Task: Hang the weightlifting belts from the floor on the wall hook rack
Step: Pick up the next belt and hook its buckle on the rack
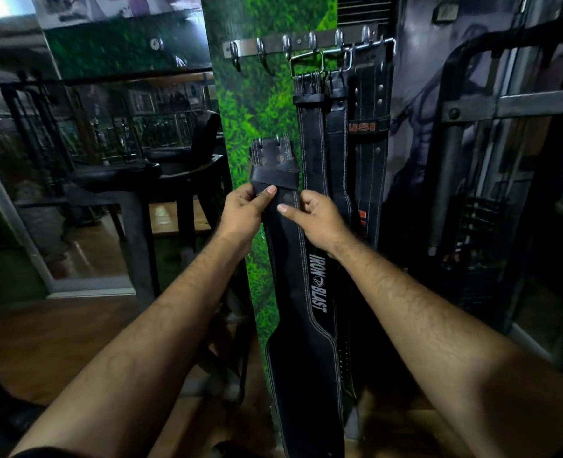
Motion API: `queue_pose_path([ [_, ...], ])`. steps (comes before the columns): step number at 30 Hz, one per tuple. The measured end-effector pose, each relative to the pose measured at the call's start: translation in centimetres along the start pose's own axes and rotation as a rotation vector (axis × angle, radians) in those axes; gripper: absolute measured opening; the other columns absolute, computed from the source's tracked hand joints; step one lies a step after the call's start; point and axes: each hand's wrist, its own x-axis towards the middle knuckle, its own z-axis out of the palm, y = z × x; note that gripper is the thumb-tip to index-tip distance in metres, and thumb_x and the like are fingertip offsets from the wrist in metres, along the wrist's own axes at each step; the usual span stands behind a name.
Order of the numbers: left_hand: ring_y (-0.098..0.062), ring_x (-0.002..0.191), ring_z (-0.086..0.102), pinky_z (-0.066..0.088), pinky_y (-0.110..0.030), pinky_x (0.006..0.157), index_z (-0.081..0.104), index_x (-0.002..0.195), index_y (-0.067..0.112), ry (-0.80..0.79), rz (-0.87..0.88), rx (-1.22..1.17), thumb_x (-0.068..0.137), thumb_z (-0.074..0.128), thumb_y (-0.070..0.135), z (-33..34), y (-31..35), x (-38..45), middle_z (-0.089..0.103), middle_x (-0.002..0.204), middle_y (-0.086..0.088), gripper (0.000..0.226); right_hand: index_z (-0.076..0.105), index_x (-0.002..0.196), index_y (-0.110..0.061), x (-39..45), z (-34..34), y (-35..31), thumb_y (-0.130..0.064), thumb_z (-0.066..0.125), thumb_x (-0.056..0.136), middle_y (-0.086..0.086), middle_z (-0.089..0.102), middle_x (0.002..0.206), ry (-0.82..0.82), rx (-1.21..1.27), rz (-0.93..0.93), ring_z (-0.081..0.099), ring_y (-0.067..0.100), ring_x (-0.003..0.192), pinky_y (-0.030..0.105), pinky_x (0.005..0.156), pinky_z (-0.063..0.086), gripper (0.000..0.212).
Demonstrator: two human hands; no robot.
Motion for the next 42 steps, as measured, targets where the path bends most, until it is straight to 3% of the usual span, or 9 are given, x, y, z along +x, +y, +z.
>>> queue_pose_path([
  [3,-0.003,0.061,0.067,0.054,-0.019,0.06,0.062,0.085,0.007,0.042,0.019,-0.065,0.095,0.057,-0.001,0.9,1.3,0.9,0.072,0.065,0.007,0.014,0.074,0.099,-0.003,-1.0,0.7,1.1,-0.047,0.086,0.07,0.01,0.077,0.095,-0.023,-0.063,0.11,0.067,0.018,0.078,0.041,0.076,0.057,0.055],
  [9,-0.013,0.065,0.069,0.057,-0.026,0.064,0.065,0.093,0.004,0.086,-0.013,-0.224,0.095,0.057,0.0,1.3,2.5,2.7,0.074,0.073,-0.003,0.009,0.071,0.086,0.003,-2.4,2.0,2.9,-0.064,0.084,0.058,0.002,0.065,0.073,-0.092,-0.152,0.2,0.055,0.013,0.063,0.028,0.061,0.044,0.073],
  [14,-0.016,0.066,0.069,0.059,-0.029,0.066,0.065,0.092,0.005,0.111,-0.03,-0.244,0.094,0.058,0.001,0.9,2.8,3.3,0.074,0.074,-0.005,0.009,0.042,0.06,-0.018,-4.7,1.2,5.3,-0.041,0.087,0.073,-0.007,0.037,0.055,-0.169,-0.31,0.3,0.033,0.005,0.046,0.022,0.042,0.026,0.051],
  [20,-0.017,0.066,0.069,0.058,-0.029,0.065,0.067,0.087,0.006,0.155,-0.046,-0.231,0.094,0.059,0.002,0.1,2.8,3.4,0.074,0.073,-0.005,0.011,0.053,0.068,-0.016,-6.3,2.3,7.3,-0.044,0.087,0.071,-0.004,0.053,0.059,-0.272,-0.389,0.41,0.049,0.011,0.051,0.02,0.041,0.038,0.044],
  [27,-0.025,0.084,0.068,0.051,-0.049,0.097,0.069,0.093,0.005,0.145,-0.023,-0.177,0.094,0.06,0.006,-2.2,3.5,4.7,0.074,0.089,-0.011,0.009,0.07,0.106,-0.009,-4.4,2.6,5.3,-0.077,0.078,0.056,0.005,0.075,0.107,-0.316,-0.344,0.396,0.071,0.019,0.097,0.042,0.091,0.058,0.085],
  [30,-0.032,0.096,0.063,0.046,-0.056,0.102,0.07,0.093,0.004,0.109,-0.026,-0.15,0.091,0.063,0.008,-2.8,3.0,4.7,0.07,0.096,-0.019,0.008,0.061,0.112,-0.01,-2.2,3.2,1.4,-0.062,0.065,0.085,-0.001,0.059,0.107,-0.149,-0.15,0.341,0.058,0.016,0.1,0.033,0.091,0.047,0.059],
  [36,-0.029,0.087,0.065,0.05,-0.054,0.095,0.068,0.092,0.006,0.074,-0.015,-0.141,0.092,0.063,0.009,-2.1,2.5,4.4,0.069,0.093,-0.018,0.006,0.071,0.113,-0.007,0.9,3.6,-1.2,-0.035,0.078,0.083,0.005,0.076,0.105,-0.077,-0.012,0.16,0.073,0.018,0.097,0.034,0.09,0.057,0.041],
  [40,-0.019,0.069,0.068,0.057,-0.033,0.075,0.066,0.094,0.003,0.101,0.008,-0.235,0.095,0.059,0.005,-1.2,3.6,4.8,0.073,0.08,-0.01,0.007,0.068,0.102,-0.005,-1.4,4.4,1.1,-0.071,0.082,0.054,0.007,0.077,0.092,-0.058,-0.199,0.256,0.074,0.028,0.089,0.038,0.075,0.061,0.082],
  [42,-0.016,0.064,0.07,0.059,-0.028,0.066,0.066,0.092,0.002,0.087,0.014,-0.261,0.095,0.058,0.003,-0.8,4.4,5.1,0.074,0.074,-0.006,0.009,0.059,0.09,-0.009,-4.1,4.8,2.8,-0.065,0.083,0.063,0.0,0.065,0.076,-0.053,-0.257,0.379,0.065,0.022,0.072,0.035,0.06,0.056,0.067],
])
